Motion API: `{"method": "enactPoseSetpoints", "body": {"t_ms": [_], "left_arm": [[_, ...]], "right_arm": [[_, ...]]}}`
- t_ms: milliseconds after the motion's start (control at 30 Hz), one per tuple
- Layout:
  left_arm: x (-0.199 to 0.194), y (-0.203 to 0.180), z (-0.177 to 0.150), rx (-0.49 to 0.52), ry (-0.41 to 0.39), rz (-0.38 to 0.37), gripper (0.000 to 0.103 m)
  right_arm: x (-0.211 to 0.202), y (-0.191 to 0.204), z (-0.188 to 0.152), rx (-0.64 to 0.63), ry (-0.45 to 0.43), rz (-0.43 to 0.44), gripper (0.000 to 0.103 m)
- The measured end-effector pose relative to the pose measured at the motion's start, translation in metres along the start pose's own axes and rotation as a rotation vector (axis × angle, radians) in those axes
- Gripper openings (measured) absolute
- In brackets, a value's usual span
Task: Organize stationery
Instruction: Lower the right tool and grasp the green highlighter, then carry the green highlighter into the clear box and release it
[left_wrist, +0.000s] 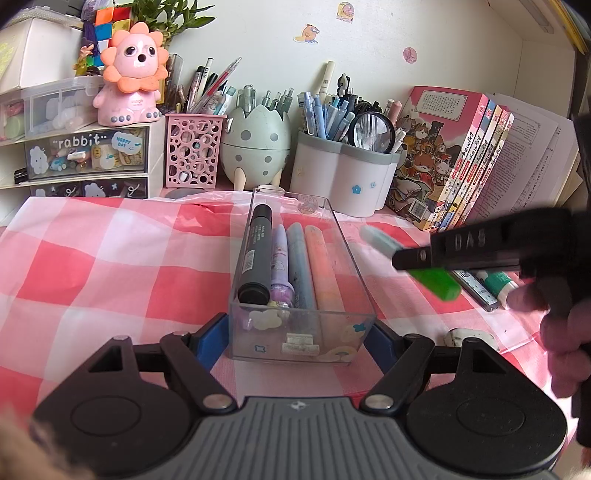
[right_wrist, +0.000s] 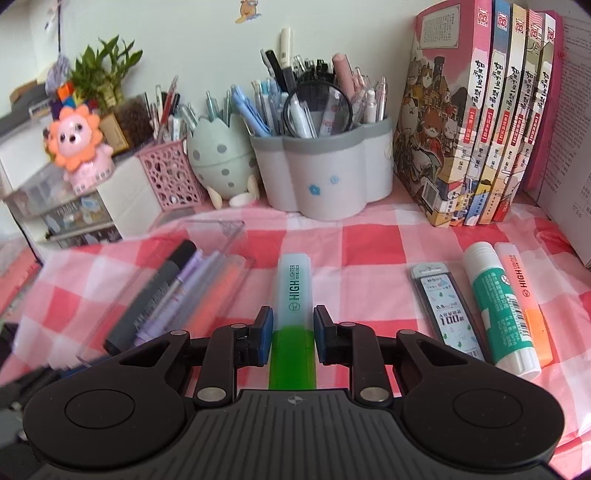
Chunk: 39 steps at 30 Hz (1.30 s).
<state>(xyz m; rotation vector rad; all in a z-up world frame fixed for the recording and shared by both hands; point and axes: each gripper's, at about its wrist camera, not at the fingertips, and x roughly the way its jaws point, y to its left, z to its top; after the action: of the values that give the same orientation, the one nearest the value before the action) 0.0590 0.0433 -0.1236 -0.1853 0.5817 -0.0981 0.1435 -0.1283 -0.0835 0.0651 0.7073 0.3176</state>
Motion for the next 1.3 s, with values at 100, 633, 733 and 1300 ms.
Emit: {"method": "enactPoseSetpoints", "body": {"t_ms": [100, 633, 733, 1300], "left_arm": [[0.0, 0.0, 0.0, 0.0, 0.0, 0.0, 0.051], [0.0, 0.0, 0.0, -0.001, -0.001, -0.003, 0.051], [0.0, -0.001, -0.001, -0.001, -0.002, -0.006, 0.052], [-0.001, -0.001, -0.001, -0.003, -0.002, -0.008, 0.052]], "right_arm": [[-0.002, 0.005, 0.009, 0.035, 0.004, 0.029, 0.023], [0.018, 0.059, 0.041, 0.077, 0.074, 0.047, 0.023], [0.024, 0.064, 0.04, 0.075, 0.092, 0.029, 0.023], [0.023, 0.069, 0.043, 0.082, 0.11, 0.084, 0.031]]}}
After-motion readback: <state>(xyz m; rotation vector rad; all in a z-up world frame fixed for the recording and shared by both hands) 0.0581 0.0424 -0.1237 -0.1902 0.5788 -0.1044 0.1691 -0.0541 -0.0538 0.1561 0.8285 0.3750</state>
